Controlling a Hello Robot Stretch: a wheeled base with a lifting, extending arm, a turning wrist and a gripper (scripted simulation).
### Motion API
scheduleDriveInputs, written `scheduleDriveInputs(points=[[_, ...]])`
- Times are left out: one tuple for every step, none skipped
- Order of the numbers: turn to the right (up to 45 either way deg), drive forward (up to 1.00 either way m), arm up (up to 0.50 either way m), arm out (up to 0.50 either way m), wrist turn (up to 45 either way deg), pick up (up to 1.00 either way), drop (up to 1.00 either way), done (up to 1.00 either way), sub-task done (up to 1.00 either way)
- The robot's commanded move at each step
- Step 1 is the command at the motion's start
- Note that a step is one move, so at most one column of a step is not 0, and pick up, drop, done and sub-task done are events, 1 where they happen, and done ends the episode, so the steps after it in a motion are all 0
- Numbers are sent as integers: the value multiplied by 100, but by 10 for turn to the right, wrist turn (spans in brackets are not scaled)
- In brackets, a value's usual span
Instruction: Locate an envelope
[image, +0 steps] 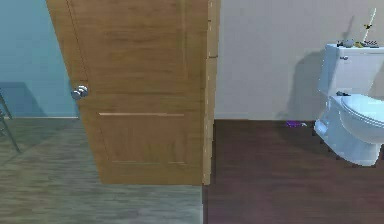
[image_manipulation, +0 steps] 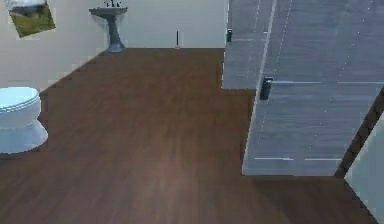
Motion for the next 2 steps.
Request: scheduleDriveInputs(points=[[0,15,0,0,0,0,0,0,0],[-450,0,0,0,0,0,0,0,0]])
